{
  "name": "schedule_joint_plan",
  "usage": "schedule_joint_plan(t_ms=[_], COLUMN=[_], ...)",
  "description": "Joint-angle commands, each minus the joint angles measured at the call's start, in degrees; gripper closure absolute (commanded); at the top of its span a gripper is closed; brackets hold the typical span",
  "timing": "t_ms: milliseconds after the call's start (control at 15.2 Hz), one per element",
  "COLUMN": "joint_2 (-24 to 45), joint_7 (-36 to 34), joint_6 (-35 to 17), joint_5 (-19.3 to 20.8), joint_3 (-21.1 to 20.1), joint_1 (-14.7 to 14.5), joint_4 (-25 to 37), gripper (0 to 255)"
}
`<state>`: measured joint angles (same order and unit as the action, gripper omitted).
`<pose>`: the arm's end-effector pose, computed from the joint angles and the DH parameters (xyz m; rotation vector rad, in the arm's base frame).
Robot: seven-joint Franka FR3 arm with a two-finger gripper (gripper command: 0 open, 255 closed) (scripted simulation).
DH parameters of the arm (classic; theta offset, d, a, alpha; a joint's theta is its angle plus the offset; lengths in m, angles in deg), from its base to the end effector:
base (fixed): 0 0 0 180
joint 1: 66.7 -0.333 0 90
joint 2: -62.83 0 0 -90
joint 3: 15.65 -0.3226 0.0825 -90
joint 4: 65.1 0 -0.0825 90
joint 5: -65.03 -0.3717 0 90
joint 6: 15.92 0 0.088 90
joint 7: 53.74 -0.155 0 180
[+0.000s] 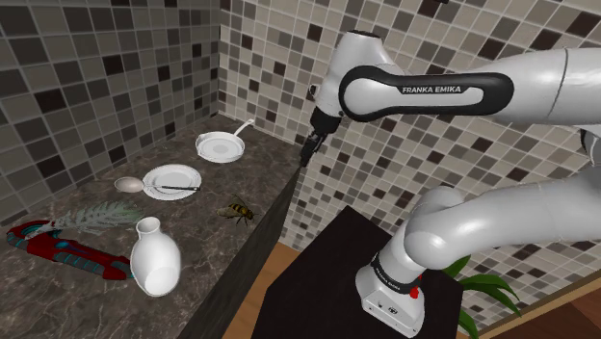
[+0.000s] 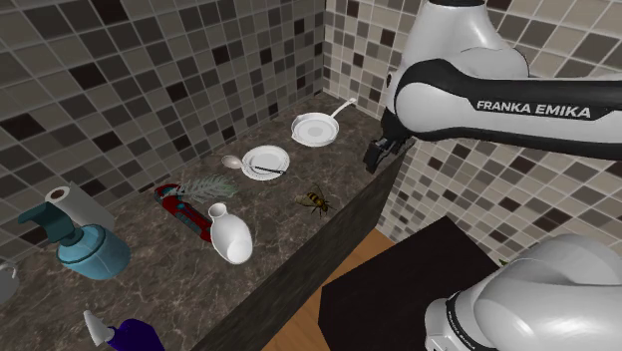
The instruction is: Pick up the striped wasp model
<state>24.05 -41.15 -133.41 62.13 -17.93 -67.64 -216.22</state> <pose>0.3383 0.0233 0.4245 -3.1013 -0.3849 -0.1426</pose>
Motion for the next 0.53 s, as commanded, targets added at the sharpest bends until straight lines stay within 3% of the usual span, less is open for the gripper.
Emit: schedule_joint_plan(t_ms=[0, 462], joint_2=[2.7, 17.1], joint_7=[1.2, 6.5], joint_6=[-5.6, -24.1], joint_5=[-0.8, -5.1], joint_3=[0.4, 2.1], joint_1=[-0.5, -3.6], joint_4=[-2.1, -4.5], gripper=[0, 0])
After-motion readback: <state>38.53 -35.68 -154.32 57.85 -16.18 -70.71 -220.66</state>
